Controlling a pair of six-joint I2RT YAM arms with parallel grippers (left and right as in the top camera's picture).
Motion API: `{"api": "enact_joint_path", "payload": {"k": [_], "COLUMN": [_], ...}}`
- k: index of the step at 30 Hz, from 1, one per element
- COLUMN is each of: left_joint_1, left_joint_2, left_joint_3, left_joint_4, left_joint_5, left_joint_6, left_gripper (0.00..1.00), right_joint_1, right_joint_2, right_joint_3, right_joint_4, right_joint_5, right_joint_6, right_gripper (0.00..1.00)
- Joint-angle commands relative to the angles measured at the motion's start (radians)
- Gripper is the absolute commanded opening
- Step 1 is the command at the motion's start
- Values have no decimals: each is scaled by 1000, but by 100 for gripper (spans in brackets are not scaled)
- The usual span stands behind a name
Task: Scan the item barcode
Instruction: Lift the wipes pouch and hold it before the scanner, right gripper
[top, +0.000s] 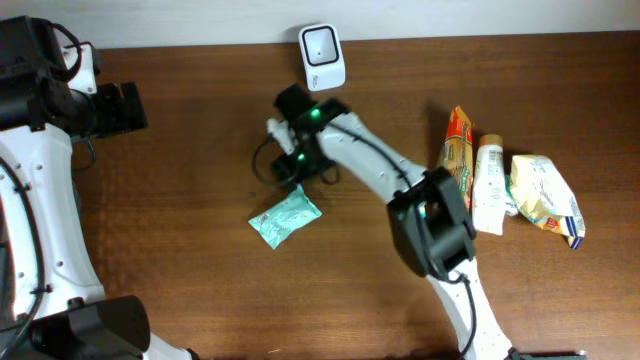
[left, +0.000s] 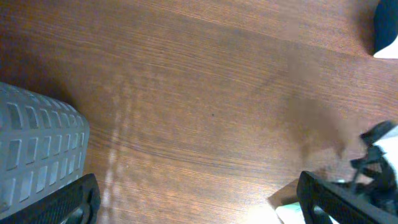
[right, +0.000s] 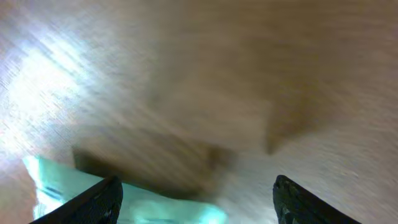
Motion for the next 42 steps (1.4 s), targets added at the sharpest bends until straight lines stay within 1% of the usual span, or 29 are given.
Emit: {"api": "enact_joint_path", "payload": {"k": [1,4,6,8,10,13,15,18,24,25,26,28,29,30,31,33,35,37,39,42], "left_joint_1": [5,4,5,5,5,5,5,5,5,5,5,5,5,5,5,4,5,5,5,5], "left_joint_2": [-4,-5,-4,-4,-5,-5,-5,-5,-5,-5,-5,-5,-5,-5,-4,-5,-5,-4,-4,-4], "left_joint_3": [5,5,5,5,5,5,5,5,5,5,5,5,5,5,5,5,5,5,5,5], "left_joint_4": [-2,-2,-2,-2,-2,-2,-2,-2,-2,-2,-2,-2,-2,-2,-2,-2,-2,-2,-2,-2], "left_joint_5": [1,1,1,1,1,1,1,1,1,1,1,1,1,1,1,1,1,1,1,1], "left_joint_6": [8,8,8,8,8,8,8,8,8,8,8,8,8,8,8,8,8,8,8,8], "left_gripper": [99,99,99,99,99,99,99,99,99,99,99,99,99,99,99,99,99,99,99,99], "right_joint_1": [-40,-99,-144,-167,-156,-120,-101,-79,-43,-42,-44,-44,-44,-44,-44,-45,-46,-58,-84,-124], "right_joint_2": [-4,-40,-44,-44,-38,-37,-37,-37,-37,-37,-37,-37,-37,-37,-37,-37,-37,-39,-48,-109], "right_joint_3": [15,40,90,95,92,58,5,-58,-110,-139,-208,-262,-282,-285,-285,-285,-282,-269,-220,-128], "right_joint_4": [-11,-92,-210,-269,-290,-279,-260,-206,-145,-123,-59,-3,22,46,62,72,72,70,40,-29], "right_joint_5": [-150,-277,-341,-351,-351,-351,-354,-415,-415,-414,-413,-415,-415,-415,-423,-442,-459,-506,-545,-546], "right_joint_6": [32,29,-46,-65,-85,-85,-84,-84,-79,-72,-27,6,18,18,18,18,17,17,9,-6], "right_gripper": [76,76,77,77,77,77,77,77,77,77,77,75,63,36,24,24,18,9,4,4]}}
